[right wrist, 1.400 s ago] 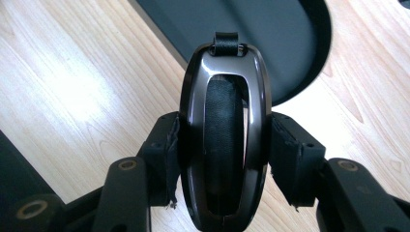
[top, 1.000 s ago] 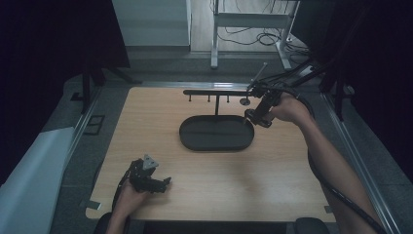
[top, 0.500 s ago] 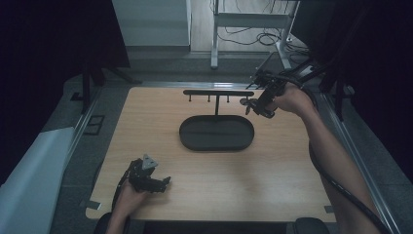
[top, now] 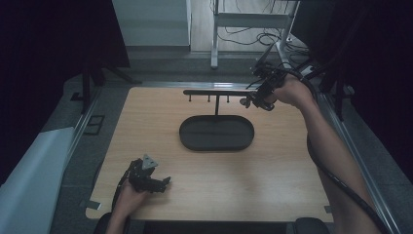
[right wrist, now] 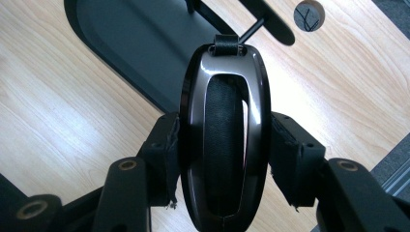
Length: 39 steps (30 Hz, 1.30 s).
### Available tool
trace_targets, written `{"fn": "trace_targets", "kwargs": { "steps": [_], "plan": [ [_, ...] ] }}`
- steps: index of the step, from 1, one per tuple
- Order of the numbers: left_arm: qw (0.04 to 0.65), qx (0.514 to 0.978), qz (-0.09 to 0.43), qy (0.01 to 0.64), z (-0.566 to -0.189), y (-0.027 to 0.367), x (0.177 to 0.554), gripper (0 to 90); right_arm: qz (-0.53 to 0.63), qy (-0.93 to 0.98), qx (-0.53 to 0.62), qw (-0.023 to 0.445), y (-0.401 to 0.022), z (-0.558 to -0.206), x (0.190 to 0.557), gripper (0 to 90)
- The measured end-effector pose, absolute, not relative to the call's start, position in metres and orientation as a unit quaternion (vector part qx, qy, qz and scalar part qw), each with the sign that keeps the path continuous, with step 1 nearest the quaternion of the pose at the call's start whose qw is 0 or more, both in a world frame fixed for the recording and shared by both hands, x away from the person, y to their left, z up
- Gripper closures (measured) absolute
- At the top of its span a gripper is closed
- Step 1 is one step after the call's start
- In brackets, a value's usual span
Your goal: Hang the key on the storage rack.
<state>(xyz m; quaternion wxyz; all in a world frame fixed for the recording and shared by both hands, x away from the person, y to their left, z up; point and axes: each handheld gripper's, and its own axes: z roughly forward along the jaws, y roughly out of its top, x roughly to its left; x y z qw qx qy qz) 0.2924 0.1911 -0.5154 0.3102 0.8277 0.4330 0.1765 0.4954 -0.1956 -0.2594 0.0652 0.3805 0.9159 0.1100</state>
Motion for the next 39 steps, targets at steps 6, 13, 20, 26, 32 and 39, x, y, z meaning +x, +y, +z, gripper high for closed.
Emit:
{"fn": "trace_targets", "kwargs": {
  "steps": [6, 13, 20, 26, 32, 39],
  "plan": [
    [0.310, 0.828, 0.176, 0.432, -0.515, 0.191, 0.292, 0.0, 0.108, 0.914, 0.385, 0.072, -0.193, -0.255, 0.499, 48.1],
    [0.310, 0.829, 0.175, 0.432, -0.516, 0.191, 0.293, 0.0, 0.109, 0.909, 0.393, 0.080, -0.191, -0.252, 0.505, 48.1],
    [0.310, 0.829, 0.176, 0.432, -0.516, 0.191, 0.292, 0.0, 0.102, 0.905, 0.405, 0.088, -0.192, -0.259, 0.511, 48.1],
    [0.309, 0.830, 0.174, 0.431, -0.516, 0.191, 0.292, 0.0, 0.093, 0.900, 0.416, 0.086, -0.200, -0.269, 0.515, 48.0],
    [0.308, 0.831, 0.173, 0.429, -0.517, 0.190, 0.292, 0.0, 0.085, 0.897, 0.424, 0.089, -0.207, -0.277, 0.518, 48.0],
    [0.307, 0.832, 0.172, 0.428, -0.517, 0.189, 0.292, 0.0, 0.073, 0.896, 0.428, 0.089, -0.210, -0.287, 0.520, 48.0]
  ]
}}
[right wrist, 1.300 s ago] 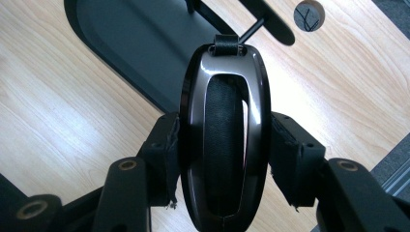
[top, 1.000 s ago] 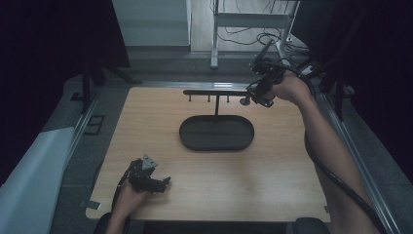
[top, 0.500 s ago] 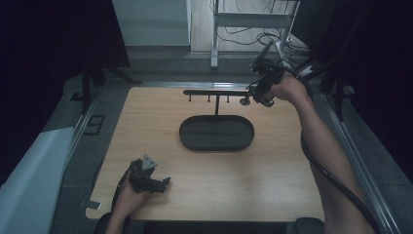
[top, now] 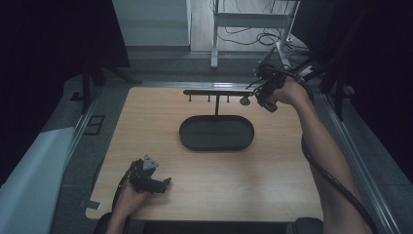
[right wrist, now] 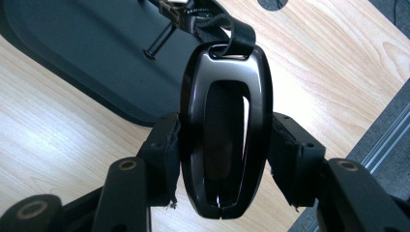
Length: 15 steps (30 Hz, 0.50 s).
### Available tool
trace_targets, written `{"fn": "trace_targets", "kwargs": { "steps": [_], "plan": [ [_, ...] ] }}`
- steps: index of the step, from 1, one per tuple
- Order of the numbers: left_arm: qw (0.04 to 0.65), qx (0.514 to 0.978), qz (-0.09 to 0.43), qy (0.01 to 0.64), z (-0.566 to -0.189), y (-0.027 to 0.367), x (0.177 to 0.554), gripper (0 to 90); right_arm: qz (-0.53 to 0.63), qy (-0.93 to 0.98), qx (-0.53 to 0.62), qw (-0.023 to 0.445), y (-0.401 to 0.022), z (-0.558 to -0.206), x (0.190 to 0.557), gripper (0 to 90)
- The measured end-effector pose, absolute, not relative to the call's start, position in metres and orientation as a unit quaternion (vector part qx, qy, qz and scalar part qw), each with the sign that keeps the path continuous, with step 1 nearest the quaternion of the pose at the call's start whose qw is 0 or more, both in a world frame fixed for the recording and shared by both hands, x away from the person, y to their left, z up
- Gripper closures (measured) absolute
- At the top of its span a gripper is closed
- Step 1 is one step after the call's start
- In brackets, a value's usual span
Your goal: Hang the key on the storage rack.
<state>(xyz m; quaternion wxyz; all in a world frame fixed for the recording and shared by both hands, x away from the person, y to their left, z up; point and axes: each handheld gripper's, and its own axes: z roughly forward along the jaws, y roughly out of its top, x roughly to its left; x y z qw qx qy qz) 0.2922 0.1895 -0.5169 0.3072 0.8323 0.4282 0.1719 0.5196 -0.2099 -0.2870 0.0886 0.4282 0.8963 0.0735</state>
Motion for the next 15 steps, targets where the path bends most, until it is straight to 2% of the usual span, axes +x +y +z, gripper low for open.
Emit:
{"fn": "trace_targets", "kwargs": {
  "steps": [15],
  "plan": [
    [0.308, 0.832, 0.171, 0.428, -0.518, 0.189, 0.292, 0.0, 0.068, 0.895, 0.435, 0.071, -0.218, -0.318, 0.522, 48.0]
  ]
}}
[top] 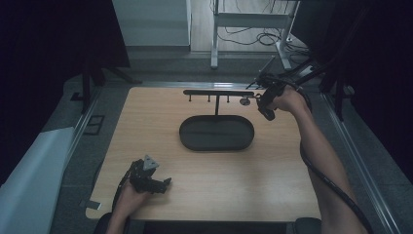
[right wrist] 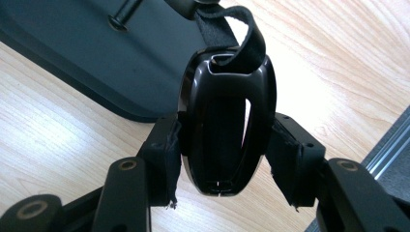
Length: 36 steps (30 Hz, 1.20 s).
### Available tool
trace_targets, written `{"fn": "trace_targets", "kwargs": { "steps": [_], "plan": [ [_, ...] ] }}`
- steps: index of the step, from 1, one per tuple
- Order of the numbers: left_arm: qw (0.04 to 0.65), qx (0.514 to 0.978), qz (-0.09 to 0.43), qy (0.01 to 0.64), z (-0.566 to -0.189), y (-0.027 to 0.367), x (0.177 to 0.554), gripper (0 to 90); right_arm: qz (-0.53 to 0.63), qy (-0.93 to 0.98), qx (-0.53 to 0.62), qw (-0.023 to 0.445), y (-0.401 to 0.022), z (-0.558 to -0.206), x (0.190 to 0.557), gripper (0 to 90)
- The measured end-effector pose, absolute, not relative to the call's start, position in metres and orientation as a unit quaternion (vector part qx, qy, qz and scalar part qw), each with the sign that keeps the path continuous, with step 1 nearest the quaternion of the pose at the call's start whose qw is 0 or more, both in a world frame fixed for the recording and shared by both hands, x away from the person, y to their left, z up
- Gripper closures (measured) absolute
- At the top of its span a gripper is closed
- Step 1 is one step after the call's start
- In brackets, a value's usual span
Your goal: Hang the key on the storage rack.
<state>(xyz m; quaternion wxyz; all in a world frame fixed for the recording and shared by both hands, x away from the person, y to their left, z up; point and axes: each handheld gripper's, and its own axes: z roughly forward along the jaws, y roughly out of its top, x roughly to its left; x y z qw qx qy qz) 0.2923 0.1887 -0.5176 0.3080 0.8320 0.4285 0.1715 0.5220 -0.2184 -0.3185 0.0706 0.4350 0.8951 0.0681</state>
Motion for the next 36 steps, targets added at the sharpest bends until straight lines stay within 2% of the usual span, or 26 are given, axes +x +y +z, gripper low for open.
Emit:
{"fn": "trace_targets", "kwargs": {
  "steps": [18, 36],
  "plan": [
    [0.307, 0.832, 0.172, 0.429, -0.518, 0.188, 0.292, 0.0, 0.066, 0.898, 0.431, 0.061, -0.217, -0.356, 0.524, 47.8],
    [0.304, 0.834, 0.171, 0.427, -0.519, 0.188, 0.292, 0.0, 0.077, 0.903, 0.414, 0.084, -0.205, -0.376, 0.526, 47.5]
  ]
}}
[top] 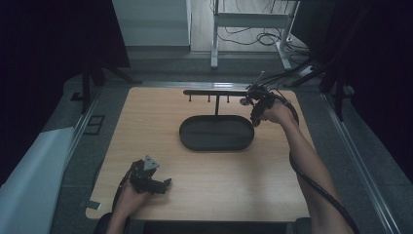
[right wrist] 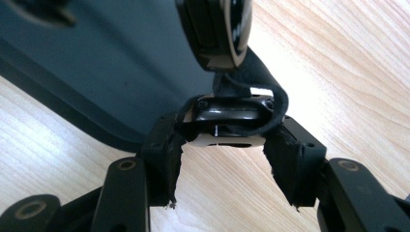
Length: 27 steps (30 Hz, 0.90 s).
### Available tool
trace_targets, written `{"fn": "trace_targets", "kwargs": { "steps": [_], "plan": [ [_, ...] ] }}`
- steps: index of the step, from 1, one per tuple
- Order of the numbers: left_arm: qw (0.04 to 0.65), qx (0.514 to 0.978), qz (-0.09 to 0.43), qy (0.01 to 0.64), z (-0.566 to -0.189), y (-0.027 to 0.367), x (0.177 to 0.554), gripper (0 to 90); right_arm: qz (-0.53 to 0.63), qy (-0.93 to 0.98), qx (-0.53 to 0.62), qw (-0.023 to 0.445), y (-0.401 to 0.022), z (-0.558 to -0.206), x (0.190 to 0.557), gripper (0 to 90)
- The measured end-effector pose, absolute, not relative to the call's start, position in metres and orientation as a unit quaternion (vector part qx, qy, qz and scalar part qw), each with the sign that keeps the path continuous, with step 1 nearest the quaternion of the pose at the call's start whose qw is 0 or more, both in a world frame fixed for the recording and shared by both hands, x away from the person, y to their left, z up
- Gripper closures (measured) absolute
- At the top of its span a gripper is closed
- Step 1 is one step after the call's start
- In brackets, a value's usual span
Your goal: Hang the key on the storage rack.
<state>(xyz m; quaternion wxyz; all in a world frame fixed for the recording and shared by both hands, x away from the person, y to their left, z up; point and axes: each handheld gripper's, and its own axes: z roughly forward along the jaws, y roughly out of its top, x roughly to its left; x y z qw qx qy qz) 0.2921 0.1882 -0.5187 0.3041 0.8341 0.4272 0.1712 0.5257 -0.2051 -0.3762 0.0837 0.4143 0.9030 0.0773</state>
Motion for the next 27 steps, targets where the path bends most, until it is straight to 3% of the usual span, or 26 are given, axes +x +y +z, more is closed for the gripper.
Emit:
{"fn": "trace_targets", "kwargs": {
  "steps": [27],
  "plan": [
    [0.305, 0.834, 0.172, 0.427, -0.5191, 0.1868, 0.2921, 0.0, 0.098, 0.906, 0.400, 0.100, -0.2099, -0.3746, 0.5200, 38.0]
  ]
}}
